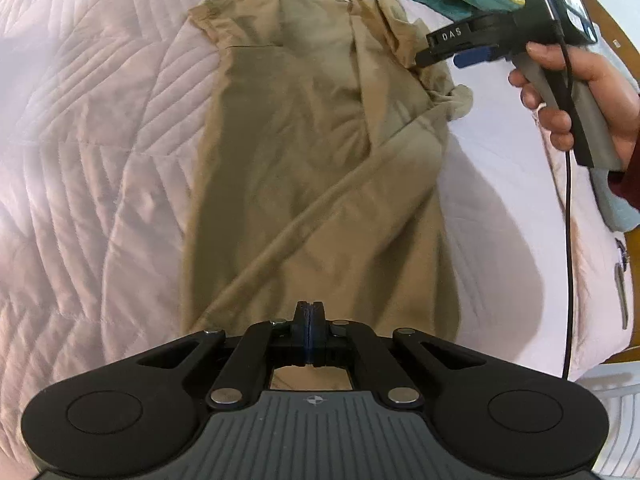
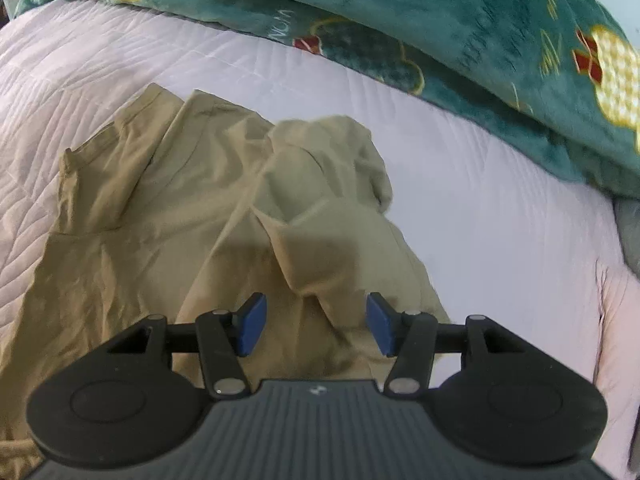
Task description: Fold clothes
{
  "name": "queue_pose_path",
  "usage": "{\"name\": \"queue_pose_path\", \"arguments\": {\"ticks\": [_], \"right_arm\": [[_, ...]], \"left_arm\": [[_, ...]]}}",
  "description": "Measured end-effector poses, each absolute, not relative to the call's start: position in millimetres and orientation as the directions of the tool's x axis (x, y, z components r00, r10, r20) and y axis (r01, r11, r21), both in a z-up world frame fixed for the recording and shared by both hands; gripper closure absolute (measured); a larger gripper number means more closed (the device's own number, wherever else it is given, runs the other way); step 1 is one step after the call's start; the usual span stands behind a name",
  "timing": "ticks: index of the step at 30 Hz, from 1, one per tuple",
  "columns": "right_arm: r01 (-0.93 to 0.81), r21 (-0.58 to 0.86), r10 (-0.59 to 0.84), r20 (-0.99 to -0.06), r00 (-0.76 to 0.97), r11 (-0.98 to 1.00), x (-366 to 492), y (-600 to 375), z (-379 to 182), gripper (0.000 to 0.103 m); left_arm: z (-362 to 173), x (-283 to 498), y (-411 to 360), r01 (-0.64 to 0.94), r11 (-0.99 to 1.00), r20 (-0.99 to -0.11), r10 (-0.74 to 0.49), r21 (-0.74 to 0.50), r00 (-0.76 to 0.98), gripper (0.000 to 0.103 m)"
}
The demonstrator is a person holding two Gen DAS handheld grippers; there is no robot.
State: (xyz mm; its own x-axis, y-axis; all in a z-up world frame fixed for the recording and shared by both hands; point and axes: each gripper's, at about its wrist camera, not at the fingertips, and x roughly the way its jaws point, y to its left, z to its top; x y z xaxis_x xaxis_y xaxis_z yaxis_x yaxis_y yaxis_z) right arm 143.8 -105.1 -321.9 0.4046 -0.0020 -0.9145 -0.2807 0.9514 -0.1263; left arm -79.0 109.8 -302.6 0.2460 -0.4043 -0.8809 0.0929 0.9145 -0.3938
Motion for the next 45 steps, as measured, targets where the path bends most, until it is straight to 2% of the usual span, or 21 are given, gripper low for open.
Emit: {"name": "queue_pose_path", "arguments": {"ticks": [2,4,7,9,10,11,13,16,22,24,25,26,29,34,36,45], "right_arm": [[-0.273,-0.115,0.002,-0.919,0.395,0.955,138,-115,-322,0.044],[-0.255,-0.078,0.023,-0.928,0.371,0.964,134,-126,-324,0.044],[-0.247,-0.046,0.047,-0.933,0.356,0.968,129,-135,-322,0.044],[-0.249,-0.035,0.056,-0.936,0.346,0.968,124,-136,-322,0.042],[-0.244,-0.023,0.062,-0.940,0.335,0.969,122,-136,-322,0.042],[-0.239,-0.010,0.070,-0.944,0.323,0.971,120,-135,-324,0.042],[-0.222,0.005,0.074,-0.950,0.304,0.975,115,-134,-327,0.042],[-0.209,0.010,0.070,-0.957,0.282,0.978,108,-132,-333,0.042],[-0.209,-0.016,0.041,-0.963,0.268,0.978,102,-127,-341,0.041],[-0.204,-0.023,0.032,-0.964,0.263,0.979,102,-126,-344,0.041],[-0.203,-0.024,0.031,-0.965,0.261,0.979,102,-125,-345,0.042],[-0.203,-0.027,0.028,-0.965,0.262,0.979,101,-124,-345,0.042],[-0.201,-0.032,0.022,-0.965,0.262,0.979,100,-124,-343,0.042],[-0.201,-0.030,0.021,-0.968,0.250,0.979,96,-123,-342,0.041],[-0.200,-0.025,0.025,-0.969,0.245,0.980,96,-124,-343,0.042],[-0.139,0.045,0.075,-0.973,0.218,0.989,110,-126,-343,0.041]], "left_arm": [[-295,-84,103,0.121,0.917,-0.881,-0.399,-0.380,0.255,0.103],[-294,-83,106,0.155,0.941,-0.902,-0.334,-0.302,0.272,0.103],[-302,-73,128,0.120,0.960,-0.920,-0.275,-0.251,0.278,0.099],[-304,-71,134,0.129,0.968,-0.929,-0.246,-0.218,0.276,0.090],[-303,-72,134,0.141,0.969,-0.932,-0.235,-0.202,0.276,0.081],[-303,-74,132,0.153,0.967,-0.932,-0.238,-0.202,0.274,0.066],[-304,-78,125,0.197,0.958,-0.931,-0.257,-0.209,0.261,0.047],[-314,-79,118,0.263,0.943,-0.934,-0.266,-0.202,0.237,0.045],[-336,-72,124,0.272,0.938,-0.941,-0.273,-0.214,0.202,0.047],[-340,-71,123,0.281,0.936,-0.943,-0.271,-0.211,0.195,0.057],[-341,-70,123,0.283,0.936,-0.943,-0.270,-0.211,0.192,0.074],[-341,-69,125,0.279,0.936,-0.943,-0.273,-0.215,0.188,0.082],[-339,-68,126,0.288,0.930,-0.943,-0.285,-0.229,0.172,0.092],[-324,-70,123,0.295,0.923,-0.934,-0.309,-0.248,0.179,0.093],[-316,-74,120,0.312,0.911,-0.923,-0.338,-0.271,0.186,0.099],[-298,-86,102,0.360,0.886,-0.899,-0.383,-0.292,0.214,0.099]]}}
